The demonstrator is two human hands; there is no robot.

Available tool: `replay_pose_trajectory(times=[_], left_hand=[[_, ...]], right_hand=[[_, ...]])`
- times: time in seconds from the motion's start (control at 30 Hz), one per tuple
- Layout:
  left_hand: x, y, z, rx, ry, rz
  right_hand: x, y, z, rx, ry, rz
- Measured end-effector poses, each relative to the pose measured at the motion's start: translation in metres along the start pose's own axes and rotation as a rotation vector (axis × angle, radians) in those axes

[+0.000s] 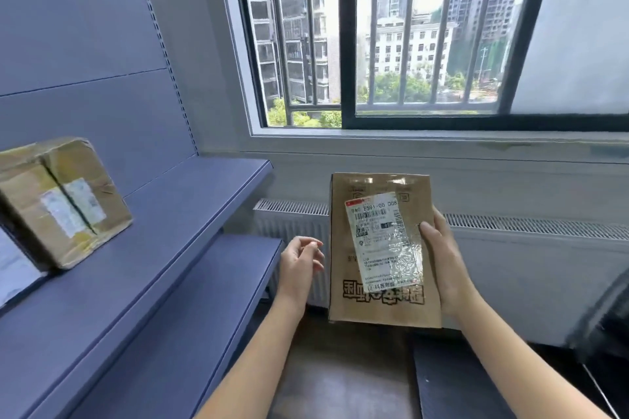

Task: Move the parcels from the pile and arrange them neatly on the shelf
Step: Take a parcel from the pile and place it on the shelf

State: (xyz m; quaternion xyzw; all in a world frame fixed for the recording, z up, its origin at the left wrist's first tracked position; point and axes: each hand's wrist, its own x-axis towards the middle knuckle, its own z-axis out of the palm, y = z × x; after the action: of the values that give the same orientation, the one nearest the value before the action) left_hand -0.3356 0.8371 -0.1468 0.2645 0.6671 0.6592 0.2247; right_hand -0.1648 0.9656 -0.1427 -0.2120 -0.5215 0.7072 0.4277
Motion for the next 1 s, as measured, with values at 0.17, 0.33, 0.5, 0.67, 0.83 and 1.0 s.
replay_pose_trajectory(times=[0.17, 0.33, 0.5, 0.67, 0.83, 1.0], left_hand=[[0.051, 0.002, 0.009, 0.017, 0.134, -0.017], [0.090, -0.004, -0.011, -0.002, 0.310, -0.077], [0.133, -0.015, -0.049, 0.011, 0.433, -0.095], [0.181, -0.015, -0.097, -0.006, 0.534, -0.079], [0.228, -0.004, -0.147, -0.040, 0.601, -0.079], [0.252, 0.004, -0.186, -0.053, 0.673, -0.070]], right_hand=[[0.092, 0.007, 0.005, -0.067, -0.128, 0.017], [0.149, 0.044, 0.033, -0.037, -0.228, 0.116], [0.201, 0.087, 0.078, -0.011, -0.325, 0.168], [0.251, 0.117, 0.143, 0.005, -0.429, 0.156], [0.297, 0.131, 0.216, -0.052, -0.534, 0.122], [0.320, 0.145, 0.275, -0.056, -0.637, 0.085]])
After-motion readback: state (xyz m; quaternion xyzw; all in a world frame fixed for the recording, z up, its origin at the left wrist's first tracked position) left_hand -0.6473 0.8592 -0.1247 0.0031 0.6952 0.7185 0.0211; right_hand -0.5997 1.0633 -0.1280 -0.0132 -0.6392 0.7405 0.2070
